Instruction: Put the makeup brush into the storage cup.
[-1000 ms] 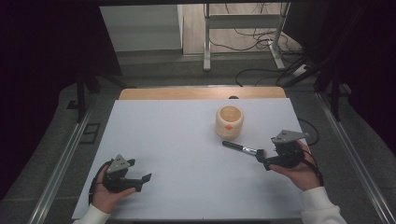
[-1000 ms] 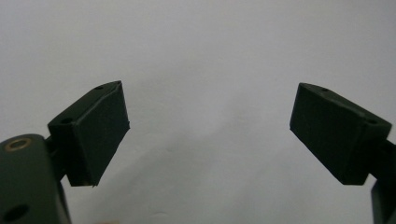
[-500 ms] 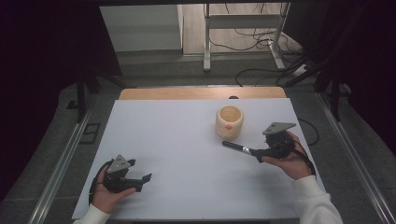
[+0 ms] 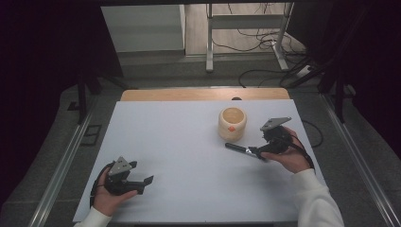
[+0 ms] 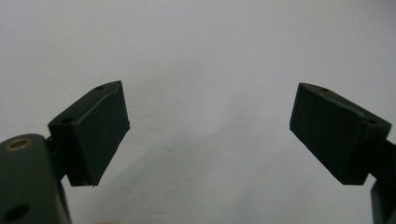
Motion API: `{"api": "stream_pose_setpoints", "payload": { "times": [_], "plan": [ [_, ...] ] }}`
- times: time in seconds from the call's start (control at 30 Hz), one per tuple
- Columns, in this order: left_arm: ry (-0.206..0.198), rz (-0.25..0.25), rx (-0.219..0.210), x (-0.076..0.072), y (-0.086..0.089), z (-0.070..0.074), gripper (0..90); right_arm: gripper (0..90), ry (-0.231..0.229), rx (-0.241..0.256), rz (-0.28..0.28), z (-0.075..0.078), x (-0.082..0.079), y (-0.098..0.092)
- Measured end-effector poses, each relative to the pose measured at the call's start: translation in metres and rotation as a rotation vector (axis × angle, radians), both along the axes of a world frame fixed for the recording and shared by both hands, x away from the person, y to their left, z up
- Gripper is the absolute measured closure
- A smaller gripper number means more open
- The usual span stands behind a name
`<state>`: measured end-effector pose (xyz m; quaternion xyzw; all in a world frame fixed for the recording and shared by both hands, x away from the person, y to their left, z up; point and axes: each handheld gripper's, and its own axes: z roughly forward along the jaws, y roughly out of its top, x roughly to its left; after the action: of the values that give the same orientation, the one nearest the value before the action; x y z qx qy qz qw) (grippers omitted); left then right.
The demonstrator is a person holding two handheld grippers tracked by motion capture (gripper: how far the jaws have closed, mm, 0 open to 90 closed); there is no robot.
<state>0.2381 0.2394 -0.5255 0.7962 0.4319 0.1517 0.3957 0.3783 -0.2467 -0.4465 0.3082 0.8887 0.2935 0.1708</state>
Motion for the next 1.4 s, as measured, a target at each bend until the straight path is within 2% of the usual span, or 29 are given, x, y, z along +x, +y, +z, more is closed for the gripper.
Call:
{"api": "stream_pose_setpoints", "payload": {
  "times": [0.37,0.53,1.0,1.17,1.4],
  "plan": [
    [-0.002,0.0,0.002,0.0,0.001,0.0,12.6,13.0,0.075,-0.089,0.041,-0.016,0.014,0.013],
    [-0.003,0.002,0.0,0.0,0.001,0.0,12.6,13.2,0.087,-0.131,0.047,-0.022,0.017,0.022],
    [-0.004,0.0,0.0,0.0,0.0,0.0,12.6,17.8,0.164,-0.182,0.063,-0.034,0.025,0.028],
    [-0.005,0.0,-0.001,0.0,0.001,0.001,12.7,19.1,0.169,-0.212,0.069,-0.038,0.026,0.032],
    [-0.006,-0.001,0.0,-0.001,0.001,0.001,12.7,21.7,0.18,-0.228,0.074,-0.042,0.027,0.033]
  ]
}}
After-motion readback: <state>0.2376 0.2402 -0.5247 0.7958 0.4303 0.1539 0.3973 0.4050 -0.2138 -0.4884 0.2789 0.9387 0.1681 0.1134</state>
